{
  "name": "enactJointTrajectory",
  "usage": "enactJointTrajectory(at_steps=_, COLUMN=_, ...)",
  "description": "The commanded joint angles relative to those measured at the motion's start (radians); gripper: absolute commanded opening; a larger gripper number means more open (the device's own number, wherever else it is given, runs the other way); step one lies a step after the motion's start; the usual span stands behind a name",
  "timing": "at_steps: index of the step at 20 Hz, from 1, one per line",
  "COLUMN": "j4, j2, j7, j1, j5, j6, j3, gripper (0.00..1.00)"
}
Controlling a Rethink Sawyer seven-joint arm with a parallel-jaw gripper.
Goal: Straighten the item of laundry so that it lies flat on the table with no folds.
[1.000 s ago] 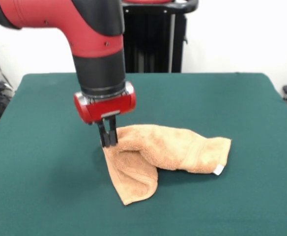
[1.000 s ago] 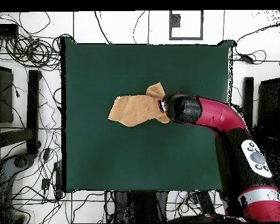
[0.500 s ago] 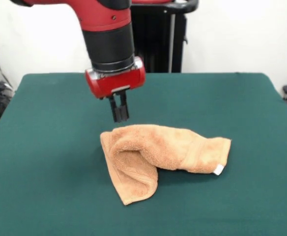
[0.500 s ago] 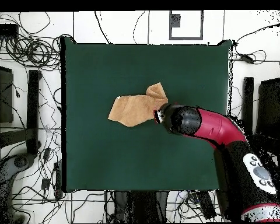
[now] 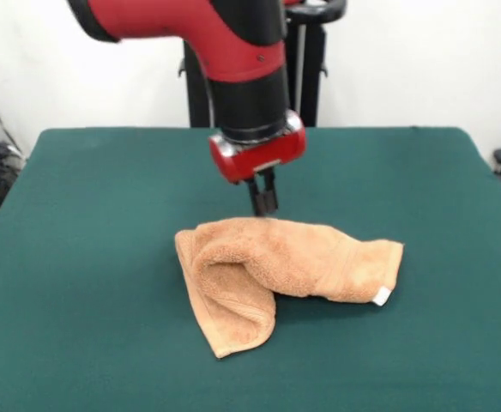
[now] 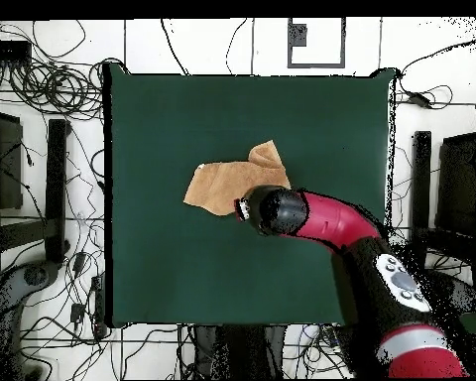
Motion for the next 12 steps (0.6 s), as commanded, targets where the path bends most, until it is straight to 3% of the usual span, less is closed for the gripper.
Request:
enactJointTrajectory(at_steps=1, j4=-0.038, j2=0.127, j7=0.286, j1=0.093, j5=0.061, j6=-0.059, j3=-0.007, gripper=0.00)
enactJointTrajectory(at_steps=7, j4=-0.204, j2=0.197, j7=0.218, j1=0.096, j5=0.091, j6=0.044, j3=-0.010, gripper=0.00)
enactJointTrajectory(at_steps=12, j4=-0.303, j2=0.193, j7=0.199, j1=0.112, j5=0.116, j6=0.181, j3=-0.020, gripper=0.00)
